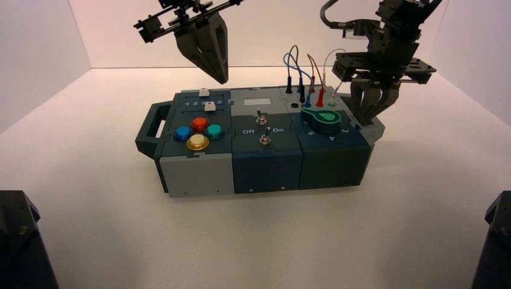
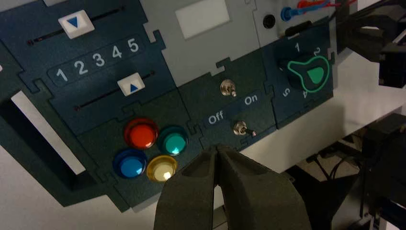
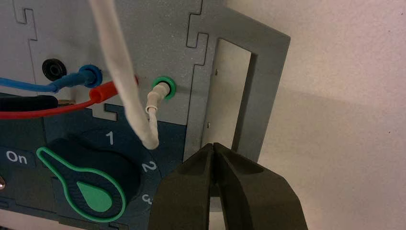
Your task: Flip the bottom switch on with the left gripper.
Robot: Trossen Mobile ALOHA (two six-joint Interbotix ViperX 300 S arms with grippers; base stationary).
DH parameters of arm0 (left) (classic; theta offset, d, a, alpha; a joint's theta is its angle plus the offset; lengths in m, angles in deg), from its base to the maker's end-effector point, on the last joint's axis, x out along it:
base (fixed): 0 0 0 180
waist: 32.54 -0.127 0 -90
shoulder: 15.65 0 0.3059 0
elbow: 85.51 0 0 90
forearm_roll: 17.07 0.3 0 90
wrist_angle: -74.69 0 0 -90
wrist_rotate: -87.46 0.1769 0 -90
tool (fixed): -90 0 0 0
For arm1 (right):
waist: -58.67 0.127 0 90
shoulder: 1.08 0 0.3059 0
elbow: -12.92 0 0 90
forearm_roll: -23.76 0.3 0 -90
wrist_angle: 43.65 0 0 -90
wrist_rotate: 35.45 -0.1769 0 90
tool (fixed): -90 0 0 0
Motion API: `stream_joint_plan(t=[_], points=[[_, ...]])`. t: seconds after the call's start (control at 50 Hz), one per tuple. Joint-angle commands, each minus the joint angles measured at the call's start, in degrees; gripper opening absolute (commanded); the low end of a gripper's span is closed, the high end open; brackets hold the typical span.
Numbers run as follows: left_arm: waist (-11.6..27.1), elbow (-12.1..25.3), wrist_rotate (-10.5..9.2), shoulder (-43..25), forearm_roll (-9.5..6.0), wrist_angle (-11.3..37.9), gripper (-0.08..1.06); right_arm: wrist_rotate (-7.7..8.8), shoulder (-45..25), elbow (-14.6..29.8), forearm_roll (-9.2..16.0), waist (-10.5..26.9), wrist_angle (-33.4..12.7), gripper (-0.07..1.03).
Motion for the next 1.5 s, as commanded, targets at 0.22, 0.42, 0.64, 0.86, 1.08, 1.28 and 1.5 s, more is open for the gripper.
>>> stream_joint_plan(t=[0.22,0.42,0.64,0.86,1.08,1.28,1.5], points=[[2.0,-1.1,-1.67,-2.1,-0.26,-6.8,-0.03,0.26,0.0,0.4,-0.2,0.4,1.3,-0.02],[2.1,-1.8,-2.11,-3.3,-0.18,-11.0,-0.03,0.26,-0.3,0.2,-0.2,0.4,1.8,-0.02],[2.1,-1.8,-2.37,-3.8,-0.18,-13.9,-0.03,0.18,-0.4,0.1,-0.3,0.4,2.4,-0.02],[3.1,-0.9,-3.34,-4.0,-0.44,-13.7,-0.03,0.18,-0.5,0.4,-0.2,0.4,2.4,-0.02],[4.4,1.4,-4.83,-5.2,-0.44,-12.9,-0.03,0.18,-1.1,0.4,-0.3,0.4,2.7,-0.02],[5.5,3.4,-6.06,-8.3,-0.44,-9.3,-0.03,0.09,-1.6,0.4,-0.4,0.4,2.7,-0.02],[5.7,3.6,-6.15,-9.8,0.18,-7.8,-0.03,0.09,-1.5,0.3,-0.4,0.4,2.7,-0.02]])
